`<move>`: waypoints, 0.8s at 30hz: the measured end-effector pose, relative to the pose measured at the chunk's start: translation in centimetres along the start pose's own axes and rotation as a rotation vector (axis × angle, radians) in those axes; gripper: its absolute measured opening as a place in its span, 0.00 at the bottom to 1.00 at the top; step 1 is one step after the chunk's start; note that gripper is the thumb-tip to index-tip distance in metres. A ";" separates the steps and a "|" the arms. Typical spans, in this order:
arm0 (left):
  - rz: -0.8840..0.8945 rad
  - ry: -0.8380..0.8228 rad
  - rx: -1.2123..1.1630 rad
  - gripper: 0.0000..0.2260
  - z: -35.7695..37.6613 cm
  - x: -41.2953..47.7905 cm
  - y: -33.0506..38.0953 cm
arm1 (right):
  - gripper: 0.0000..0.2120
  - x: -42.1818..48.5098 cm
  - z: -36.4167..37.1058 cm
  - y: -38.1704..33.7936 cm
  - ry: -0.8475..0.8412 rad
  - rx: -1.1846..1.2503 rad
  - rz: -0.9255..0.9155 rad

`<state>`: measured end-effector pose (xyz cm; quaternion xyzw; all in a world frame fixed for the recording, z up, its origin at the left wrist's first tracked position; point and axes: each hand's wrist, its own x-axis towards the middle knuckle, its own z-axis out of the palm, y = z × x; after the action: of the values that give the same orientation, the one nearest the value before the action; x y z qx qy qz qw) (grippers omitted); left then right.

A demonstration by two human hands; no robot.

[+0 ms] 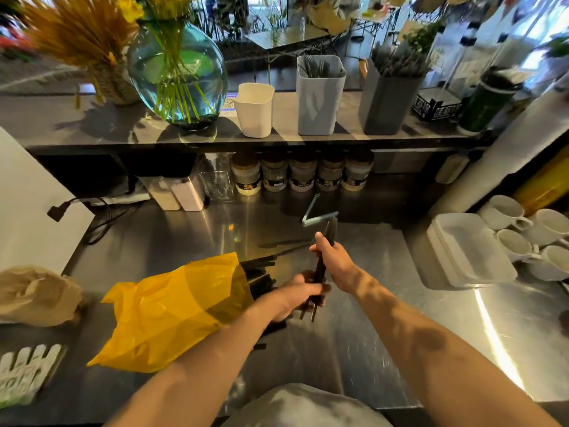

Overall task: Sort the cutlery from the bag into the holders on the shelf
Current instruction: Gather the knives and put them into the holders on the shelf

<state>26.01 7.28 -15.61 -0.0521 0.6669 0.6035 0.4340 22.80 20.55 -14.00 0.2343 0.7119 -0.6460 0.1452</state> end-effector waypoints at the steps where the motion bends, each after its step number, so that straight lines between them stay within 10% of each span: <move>1: 0.003 0.057 0.059 0.12 0.3 0.0 0.3 | 0.24 0.1 0.1 -0.2 -0.014 -0.014 -0.004; 13: -0.090 0.147 0.071 0.14 -1.2 0.2 -0.8 | 0.20 0.8 -0.5 -3.5 -0.031 0.224 -0.201; 24: -0.155 0.073 -0.018 0.17 0.0 0.2 -1.5 | 0.12 0.2 -0.1 -3.3 -0.133 -0.341 -0.244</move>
<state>26.80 6.94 -16.85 -0.1294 0.6708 0.5718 0.4543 20.93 20.46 -11.32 0.0754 0.8226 -0.5432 0.1501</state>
